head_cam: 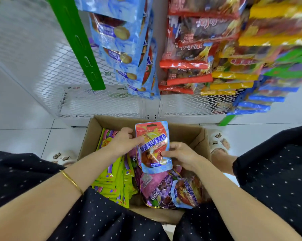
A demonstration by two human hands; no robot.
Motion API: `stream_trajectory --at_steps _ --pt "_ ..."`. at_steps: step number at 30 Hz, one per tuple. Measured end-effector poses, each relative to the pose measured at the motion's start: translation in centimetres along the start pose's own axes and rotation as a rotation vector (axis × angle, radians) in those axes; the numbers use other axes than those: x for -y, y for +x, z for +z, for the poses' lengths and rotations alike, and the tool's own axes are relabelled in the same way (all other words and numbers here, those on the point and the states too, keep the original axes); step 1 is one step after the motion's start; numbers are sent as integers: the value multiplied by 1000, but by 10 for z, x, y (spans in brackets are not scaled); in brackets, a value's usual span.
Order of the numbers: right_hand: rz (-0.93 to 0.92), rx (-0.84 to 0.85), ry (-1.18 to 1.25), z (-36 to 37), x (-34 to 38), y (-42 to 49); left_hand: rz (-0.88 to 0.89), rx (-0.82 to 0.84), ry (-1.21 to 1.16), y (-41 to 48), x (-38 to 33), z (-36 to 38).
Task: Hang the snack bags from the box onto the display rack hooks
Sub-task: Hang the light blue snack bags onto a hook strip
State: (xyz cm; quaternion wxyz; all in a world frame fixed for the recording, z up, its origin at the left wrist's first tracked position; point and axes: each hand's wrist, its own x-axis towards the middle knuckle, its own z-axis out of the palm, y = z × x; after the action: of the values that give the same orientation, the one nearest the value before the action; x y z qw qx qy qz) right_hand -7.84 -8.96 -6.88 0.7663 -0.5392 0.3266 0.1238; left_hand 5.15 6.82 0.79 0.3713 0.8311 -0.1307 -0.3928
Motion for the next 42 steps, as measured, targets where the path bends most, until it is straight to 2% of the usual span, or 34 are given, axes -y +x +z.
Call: stream_trajectory --at_steps 3,6,11,15,17,20,23,25,28,30,36,39,42 --pt "-121 52 -71 4 27 -22 105 -23 -192 -13 -12 -3" --pt "-266 45 -125 14 54 -43 277 -66 -244 -27 -25 -11" --pt "-572 -163 -200 37 111 -76 438 -115 -222 -56 -52 -30" --pt "-794 -239 -356 54 158 -109 540 -134 -152 -88 -91 -63" --pt "-899 -241 -434 62 186 -131 660 -260 -63 -108 -116 -87" --pt "-1077 -244 -496 72 228 -162 954 -632 -74 -143 -162 -129" --pt "-1280 -272 -504 86 278 -192 1138 -799 -114 -167 -223 -171" --pt "-1404 -294 -485 96 312 -206 1169 -817 -149 -168 -264 -197" --pt "-1563 -352 -441 109 362 -218 1122 -812 -178 -152 -320 -227" --pt "-1617 -362 -421 114 393 -219 1108 -729 -229 -145 -348 -237" --pt "-1584 -428 -461 133 462 -209 1059 -468 -430 -149 -390 -250" --pt "-1567 -484 -467 144 480 -205 995 -466 -380 -150 -398 -255" --pt "-1608 -523 -475 152 488 -204 1009 -489 -377 -150 -403 -259"
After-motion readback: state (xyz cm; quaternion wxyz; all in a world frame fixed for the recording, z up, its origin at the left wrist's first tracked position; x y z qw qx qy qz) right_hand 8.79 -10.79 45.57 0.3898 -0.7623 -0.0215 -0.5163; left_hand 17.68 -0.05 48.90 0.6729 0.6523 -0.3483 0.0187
